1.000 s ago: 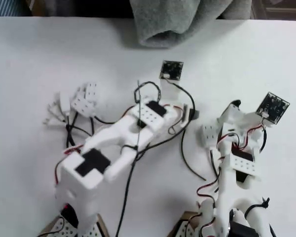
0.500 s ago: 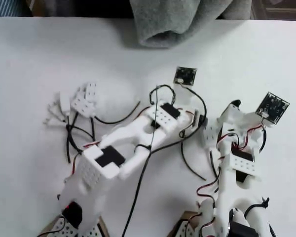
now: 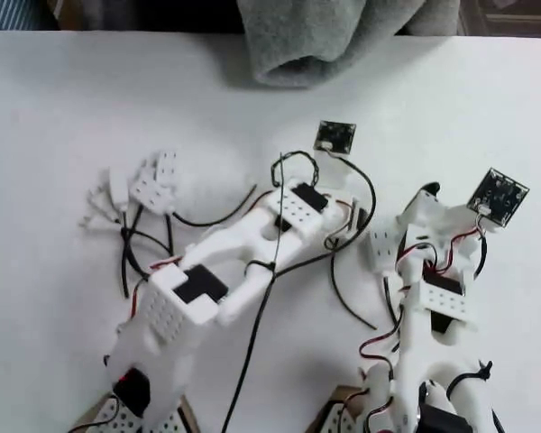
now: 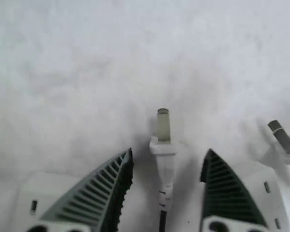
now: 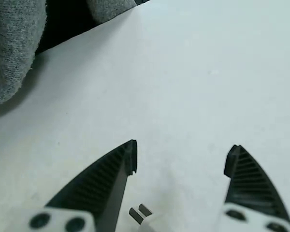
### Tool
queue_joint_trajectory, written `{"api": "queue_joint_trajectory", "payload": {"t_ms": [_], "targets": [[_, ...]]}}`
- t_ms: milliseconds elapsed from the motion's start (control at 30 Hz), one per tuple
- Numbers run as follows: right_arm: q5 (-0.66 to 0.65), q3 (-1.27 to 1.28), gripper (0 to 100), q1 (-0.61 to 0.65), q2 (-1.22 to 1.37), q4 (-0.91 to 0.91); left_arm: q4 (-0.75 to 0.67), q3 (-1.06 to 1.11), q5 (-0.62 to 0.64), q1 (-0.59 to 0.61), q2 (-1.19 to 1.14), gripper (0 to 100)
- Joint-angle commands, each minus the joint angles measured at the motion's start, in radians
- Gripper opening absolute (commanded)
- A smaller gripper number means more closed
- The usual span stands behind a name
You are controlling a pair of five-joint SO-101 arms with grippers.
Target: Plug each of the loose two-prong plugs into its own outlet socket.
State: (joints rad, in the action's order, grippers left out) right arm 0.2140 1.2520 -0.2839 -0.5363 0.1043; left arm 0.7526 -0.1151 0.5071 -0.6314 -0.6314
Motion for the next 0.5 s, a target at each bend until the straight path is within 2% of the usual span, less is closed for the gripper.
{"api": "queue_joint_trajectory", "payload": {"t_ms": [0, 67, 133, 467], "targets": [[0.006, -0.046, 29.0, 0.005, -0.004, 0.019, 0.003, -0.043, 0.006, 0.016, 0.013, 6], [0.006, -0.046, 29.0, 0.007, -0.004, 0.019, 0.000, -0.043, 0.005, 0.013, 0.013, 2], [0.006, -0.046, 29.0, 0.007, -0.004, 0.019, 0.000, -0.044, 0.005, 0.013, 0.013, 4], [0.006, -0.046, 29.0, 0.007, -0.004, 0.019, 0.006, -0.051, -0.002, 0.010, 0.027, 2]]}}
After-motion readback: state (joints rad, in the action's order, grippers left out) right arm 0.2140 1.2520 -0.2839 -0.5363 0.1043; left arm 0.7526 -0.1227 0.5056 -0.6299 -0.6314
